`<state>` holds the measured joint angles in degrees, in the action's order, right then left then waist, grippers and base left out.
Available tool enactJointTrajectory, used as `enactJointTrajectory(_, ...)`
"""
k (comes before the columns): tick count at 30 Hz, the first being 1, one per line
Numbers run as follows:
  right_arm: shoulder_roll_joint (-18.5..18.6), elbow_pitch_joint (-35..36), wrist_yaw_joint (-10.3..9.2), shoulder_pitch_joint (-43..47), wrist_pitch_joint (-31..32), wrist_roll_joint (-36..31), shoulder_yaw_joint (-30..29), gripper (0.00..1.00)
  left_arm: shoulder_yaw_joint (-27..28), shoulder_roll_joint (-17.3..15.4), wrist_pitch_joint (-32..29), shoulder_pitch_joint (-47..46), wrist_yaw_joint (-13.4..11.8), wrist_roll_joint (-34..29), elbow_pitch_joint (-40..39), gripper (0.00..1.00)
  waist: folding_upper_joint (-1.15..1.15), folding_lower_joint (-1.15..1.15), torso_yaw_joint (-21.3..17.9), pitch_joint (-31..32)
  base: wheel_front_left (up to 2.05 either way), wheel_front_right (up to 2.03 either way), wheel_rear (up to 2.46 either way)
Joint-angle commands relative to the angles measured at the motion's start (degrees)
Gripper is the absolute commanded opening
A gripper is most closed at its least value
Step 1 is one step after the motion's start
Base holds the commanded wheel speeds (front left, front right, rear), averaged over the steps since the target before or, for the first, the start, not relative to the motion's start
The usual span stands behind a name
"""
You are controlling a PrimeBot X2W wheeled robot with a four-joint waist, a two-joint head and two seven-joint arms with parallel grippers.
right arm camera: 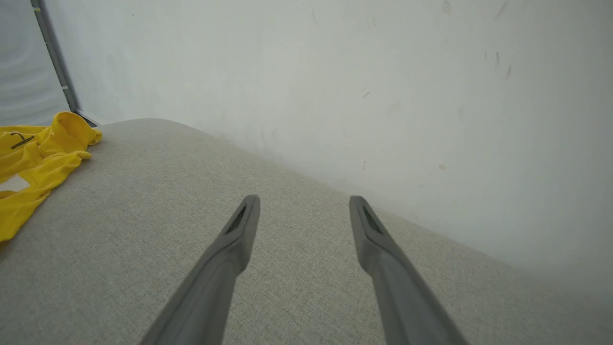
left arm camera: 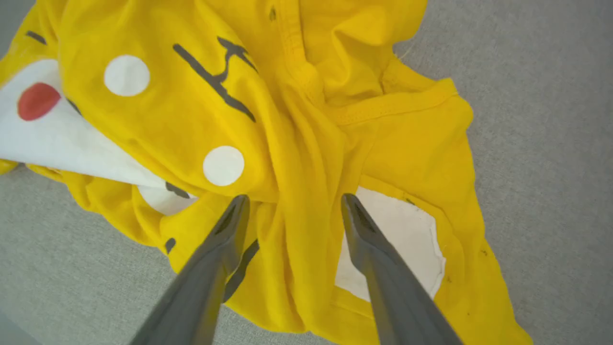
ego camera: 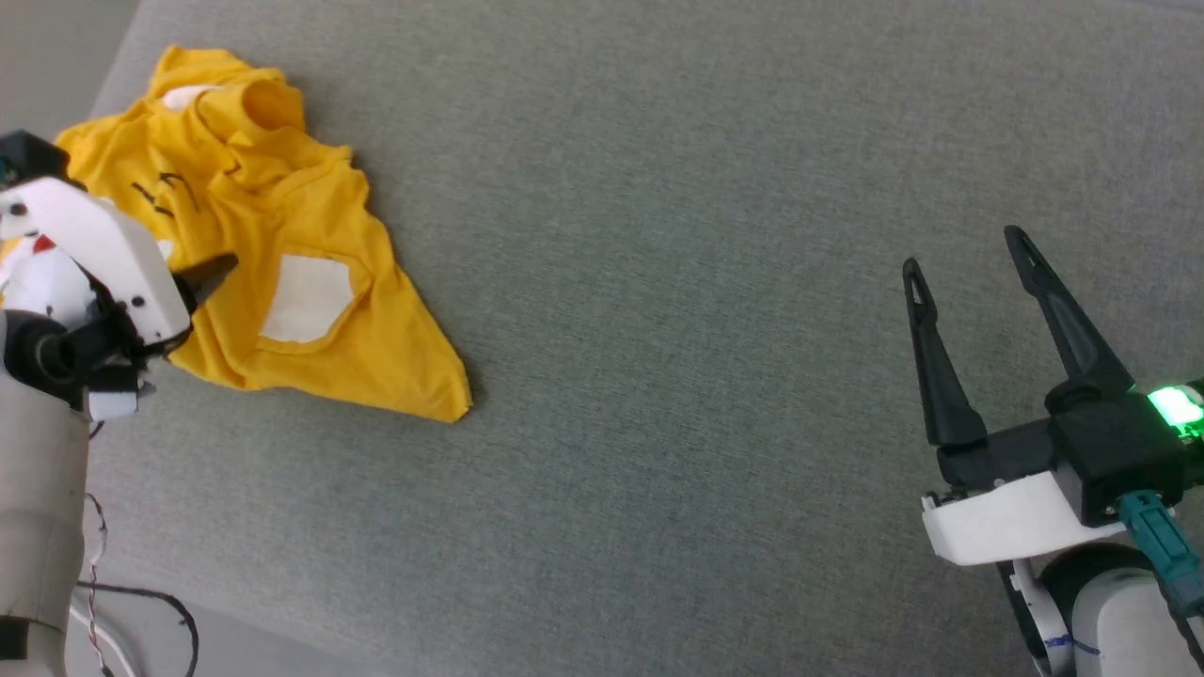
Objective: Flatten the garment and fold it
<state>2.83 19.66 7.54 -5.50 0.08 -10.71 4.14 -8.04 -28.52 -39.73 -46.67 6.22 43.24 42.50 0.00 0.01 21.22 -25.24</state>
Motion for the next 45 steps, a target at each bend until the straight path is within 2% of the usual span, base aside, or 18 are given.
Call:
enactJointTrajectory(1,0.05,0.58,-0.05,-0.42,0.30,-0.41,0.15,1.00,-0.35,0.09,-0.74,0.28,-0.60,0.14,0.71,1.00,0.00,-0.01,-1.32,-1.68,0.00,0.00,0.00)
enactJointTrajectory(6,0.05,1.55,-0.05,-0.24,1.04,-0.85,0.49,1.00,-0.57,0.61,-1.01,-0.09,-1.04,0.46,3.24,1.00,0.00,-0.01,-1.66,-2.45,0.00,0.00,0.00)
enactJointTrajectory(7,0.05,1.62,-0.05,-0.27,1.15,-0.88,0.58,1.00,-0.78,0.51,-0.18,-0.09,-0.89,0.14,3.50,0.14,0.00,-0.01,-1.74,-2.51,0.00,0.00,0.00)
enactJointTrajectory(8,0.05,1.67,-0.05,-0.31,1.27,-0.90,0.69,1.00,-1.02,0.44,0.58,-0.06,-0.69,-0.12,3.79,0.00,0.00,-0.01,-1.79,-2.53,0.00,0.00,0.00)
enactJointTrajectory(12,0.05,1.55,-0.05,-0.58,1.53,-0.68,0.85,1.00,-1.19,0.18,3.36,-0.19,-0.04,-0.20,5.05,0.00,0.00,-0.01,-1.96,-1.97,0.00,0.00,0.00)
enactJointTrajectory(20,0.05,-0.27,-0.05,-0.38,-0.30,1.75,0.47,1.00,-1.21,-2.33,11.13,-2.63,0.58,-1.77,5.27,0.00,0.00,-0.01,-2.59,1.90,0.00,0.00,0.00)
enactJointTrajectory(27,0.05,-3.38,-0.05,0.10,-4.14,5.44,-1.47,1.00,-2.77,-4.90,17.42,-8.14,0.96,-4.59,0.35,0.00,0.00,-0.01,-3.34,6.40,0.00,0.00,0.00)
enactJointTrajectory(32,0.05,-5.60,-0.05,0.69,-6.71,7.71,-2.88,1.00,-3.90,-5.63,18.70,-11.85,1.04,-5.89,-3.33,0.00,0.00,-0.01,-4.32,9.75,0.00,0.00,0.00)
enactJointTrajectory(39,0.05,-10.00,-0.05,2.79,-10.90,11.93,-4.98,1.00,-6.33,-4.35,17.85,-18.02,1.13,-6.62,-10.64,0.00,0.00,-0.01,-7.27,16.95,0.00,0.00,0.00)
enactJointTrajectory(45,0.05,-12.24,-0.05,5.00,-12.76,14.23,-6.82,1.00,-7.76,-0.15,14.98,-21.70,0.63,-4.79,-17.32,0.00,0.00,-0.01,-10.54,21.69,0.00,0.00,0.00)
